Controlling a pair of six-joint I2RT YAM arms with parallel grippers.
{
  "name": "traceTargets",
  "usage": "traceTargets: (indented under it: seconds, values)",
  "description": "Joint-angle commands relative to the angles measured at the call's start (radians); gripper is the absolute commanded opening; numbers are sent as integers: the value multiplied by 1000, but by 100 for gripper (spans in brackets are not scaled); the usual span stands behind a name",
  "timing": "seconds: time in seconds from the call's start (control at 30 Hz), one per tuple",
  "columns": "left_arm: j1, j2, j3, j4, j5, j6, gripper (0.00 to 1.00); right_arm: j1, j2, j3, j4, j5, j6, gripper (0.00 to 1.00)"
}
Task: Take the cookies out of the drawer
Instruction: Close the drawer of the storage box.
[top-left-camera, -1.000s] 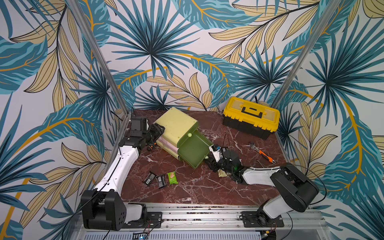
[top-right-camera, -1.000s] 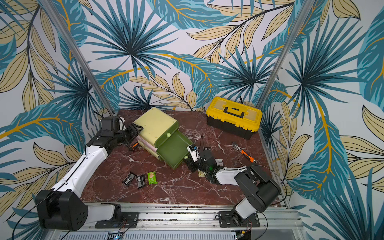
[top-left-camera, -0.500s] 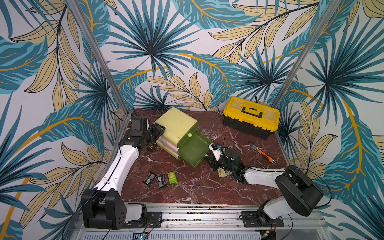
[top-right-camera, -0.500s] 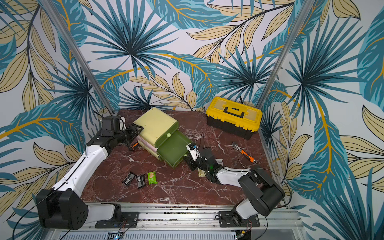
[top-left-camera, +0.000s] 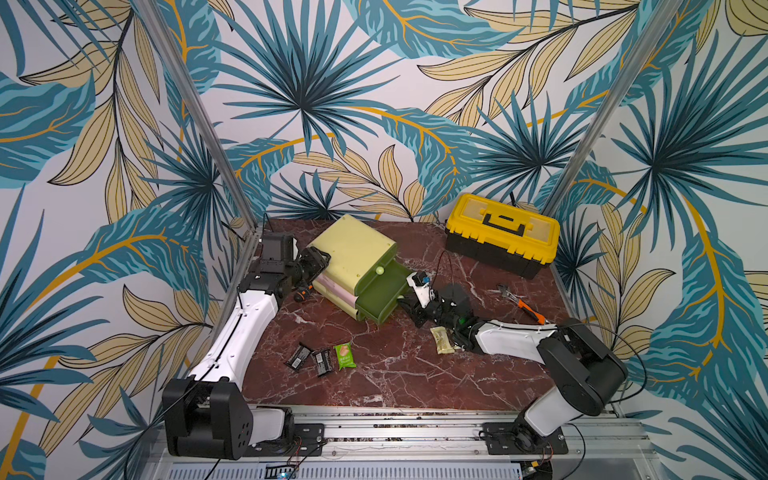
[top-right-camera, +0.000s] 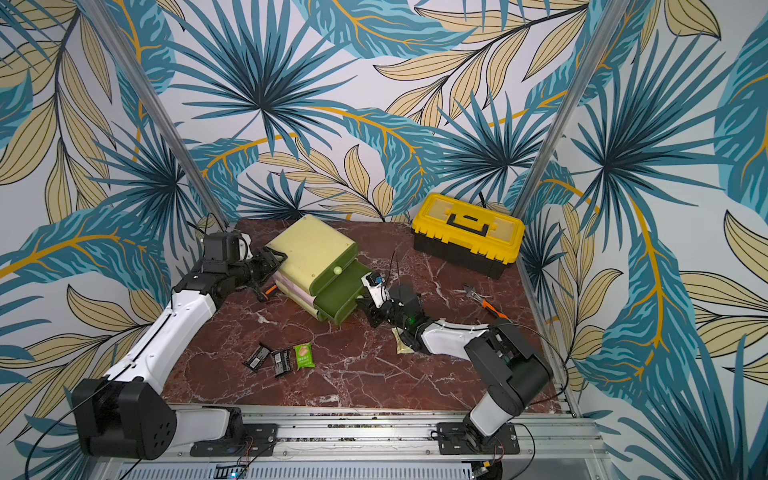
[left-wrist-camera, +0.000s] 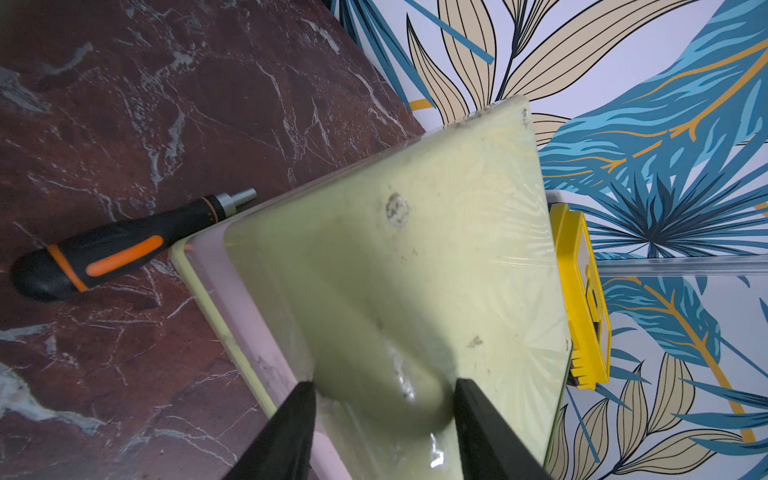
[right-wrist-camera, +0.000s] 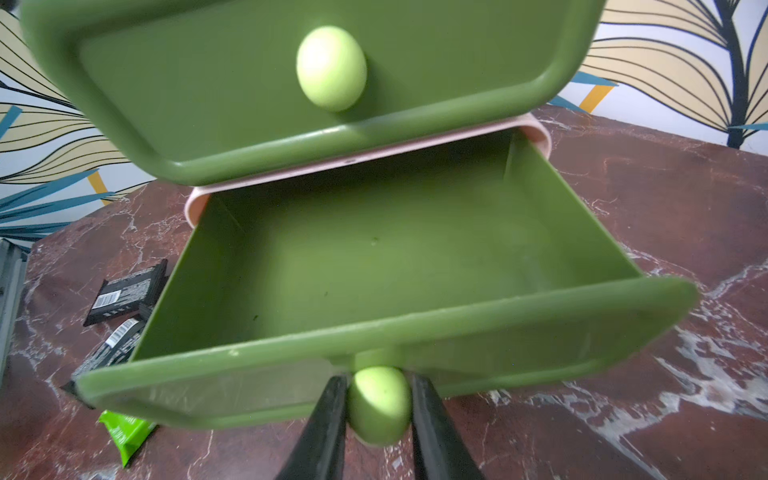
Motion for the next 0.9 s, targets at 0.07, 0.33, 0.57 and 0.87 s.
traceTargets:
  seconds: [0.07, 0.33, 0.57, 0.87]
  values:
    - [-6, 31, 6, -92, -3, 26, 56, 29, 97, 88, 51, -3, 5, 27]
    - [-7, 33, 3, -92, -1, 25, 56, 51, 209, 192, 86, 20, 37, 27]
    - [-6, 37, 4, -87, 5, 23, 56, 57, 262, 246, 98, 23, 43, 28]
    - [-6, 38, 9, -92, 6, 26, 56, 67, 285, 265, 119, 29, 53, 32]
